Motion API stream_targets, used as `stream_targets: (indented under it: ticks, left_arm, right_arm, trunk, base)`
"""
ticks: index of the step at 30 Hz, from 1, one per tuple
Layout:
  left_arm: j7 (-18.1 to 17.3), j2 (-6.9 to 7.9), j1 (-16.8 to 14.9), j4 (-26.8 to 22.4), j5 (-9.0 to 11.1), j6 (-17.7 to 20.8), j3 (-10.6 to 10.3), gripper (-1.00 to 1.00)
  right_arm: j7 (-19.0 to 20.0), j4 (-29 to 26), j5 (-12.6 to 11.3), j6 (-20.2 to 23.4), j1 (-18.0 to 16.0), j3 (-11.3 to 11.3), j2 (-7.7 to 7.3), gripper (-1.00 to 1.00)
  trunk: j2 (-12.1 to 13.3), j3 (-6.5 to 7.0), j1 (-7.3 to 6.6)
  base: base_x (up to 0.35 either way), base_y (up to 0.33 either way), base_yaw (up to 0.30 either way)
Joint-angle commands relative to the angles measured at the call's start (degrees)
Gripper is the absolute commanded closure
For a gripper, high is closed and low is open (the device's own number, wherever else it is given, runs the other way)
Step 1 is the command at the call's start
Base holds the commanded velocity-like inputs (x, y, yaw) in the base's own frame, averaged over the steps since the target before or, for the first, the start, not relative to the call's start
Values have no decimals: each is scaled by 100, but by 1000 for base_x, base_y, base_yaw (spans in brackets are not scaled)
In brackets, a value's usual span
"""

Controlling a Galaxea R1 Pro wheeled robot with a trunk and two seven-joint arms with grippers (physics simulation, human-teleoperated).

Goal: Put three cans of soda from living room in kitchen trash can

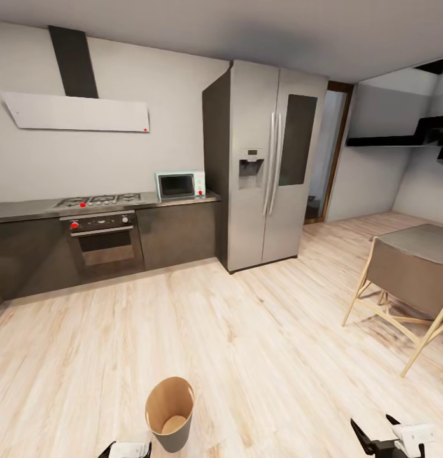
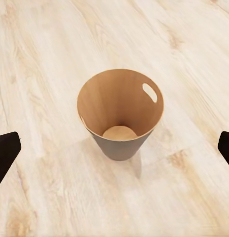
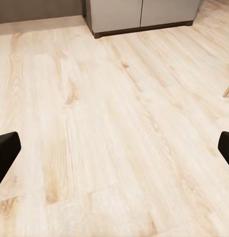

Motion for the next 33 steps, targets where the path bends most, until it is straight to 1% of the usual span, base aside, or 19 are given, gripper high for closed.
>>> stream_targets:
  ticks: [1,6,7,13,16,22,33]
  left_arm:
    - [-1,0,-1,7,3,0,0,-100]
    - [1,0,-1,27,9,-1,0,-100]
    - [2,0,-2,30,10,-1,-1,-100]
    - [3,0,-2,33,-4,-1,-8,-100]
    - [3,0,-1,33,-11,-1,-14,-100]
    - [3,0,-2,33,-15,-1,-22,-100]
    - [10,0,-2,33,-23,-1,-28,-100]
  right_arm:
    - [0,0,1,0,-1,0,0,-100]
    - [-10,-2,14,2,1,32,2,-100]
    - [-30,-2,16,7,-1,67,21,-100]
    - [-60,-2,22,17,-16,97,118,-100]
    - [-177,-2,7,19,-25,103,147,-100]
    - [-320,-2,-11,18,-29,105,159,-100]
    - [-349,5,21,17,-29,114,167,-100]
  trunk:
    - [0,0,0]
    - [0,0,0]
    - [0,0,0]
    - [0,0,0]
    - [0,0,0]
    - [0,0,0]
    - [0,-20,0]
  base:
    - [0,192,0]
    - [0,174,0]
    - [0,59,4]
    - [0,26,102]
    - [0,6,209]
    - [0,2,108]
    - [0,0,30]
